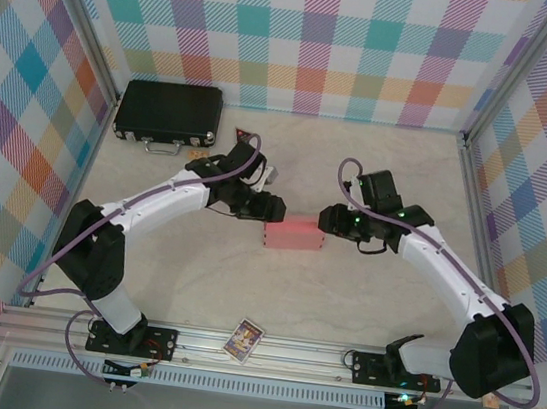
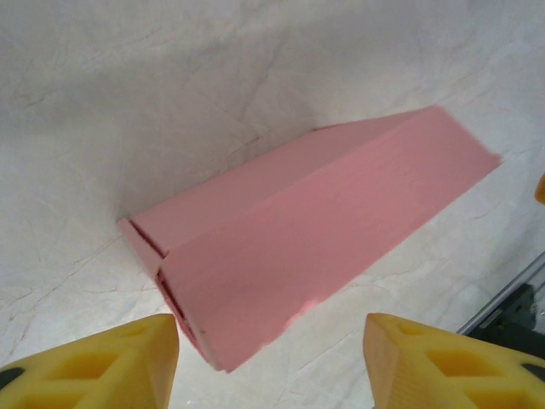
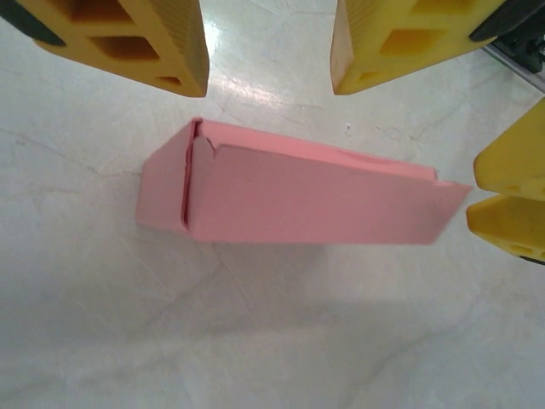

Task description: Fold the paper box

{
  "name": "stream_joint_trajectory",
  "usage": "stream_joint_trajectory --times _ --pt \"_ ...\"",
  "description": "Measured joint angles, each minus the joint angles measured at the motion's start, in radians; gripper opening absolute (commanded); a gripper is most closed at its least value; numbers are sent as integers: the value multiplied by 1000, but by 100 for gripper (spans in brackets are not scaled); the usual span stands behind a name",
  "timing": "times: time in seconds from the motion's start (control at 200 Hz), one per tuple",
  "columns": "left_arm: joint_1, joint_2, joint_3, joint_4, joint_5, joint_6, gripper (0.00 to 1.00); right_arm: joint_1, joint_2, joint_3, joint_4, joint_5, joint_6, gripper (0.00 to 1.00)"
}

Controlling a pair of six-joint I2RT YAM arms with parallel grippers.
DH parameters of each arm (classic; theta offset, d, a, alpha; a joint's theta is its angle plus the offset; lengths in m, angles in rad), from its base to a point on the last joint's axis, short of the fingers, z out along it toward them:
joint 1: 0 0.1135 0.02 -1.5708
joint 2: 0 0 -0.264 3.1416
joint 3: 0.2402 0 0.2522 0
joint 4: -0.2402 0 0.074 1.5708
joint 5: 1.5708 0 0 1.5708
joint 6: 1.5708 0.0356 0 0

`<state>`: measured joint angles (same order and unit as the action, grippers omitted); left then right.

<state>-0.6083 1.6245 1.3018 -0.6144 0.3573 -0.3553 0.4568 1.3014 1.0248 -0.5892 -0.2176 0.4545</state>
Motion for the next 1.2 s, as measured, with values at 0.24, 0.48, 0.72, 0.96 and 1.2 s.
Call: stream_joint_trajectory --times 0.24,0.48,0.72,0.96,1.2 --pt "0 -37 4 -6 -63 -15 70 -19 69 64 -11 11 -25 49" --pt "0 -19 -34 0 -89 -38 69 -20 164 65 -11 15 -34 47" --pt "0 13 -68 24 -68 -45 63 -20 162 16 27 -2 -31 46" --pt "0 13 -130 63 -29 -49 59 -20 134 -61 61 -22 -22 45" --pt "0 -5 -170 110 -7 -67 56 -20 106 -98 96 -31 -18 45"
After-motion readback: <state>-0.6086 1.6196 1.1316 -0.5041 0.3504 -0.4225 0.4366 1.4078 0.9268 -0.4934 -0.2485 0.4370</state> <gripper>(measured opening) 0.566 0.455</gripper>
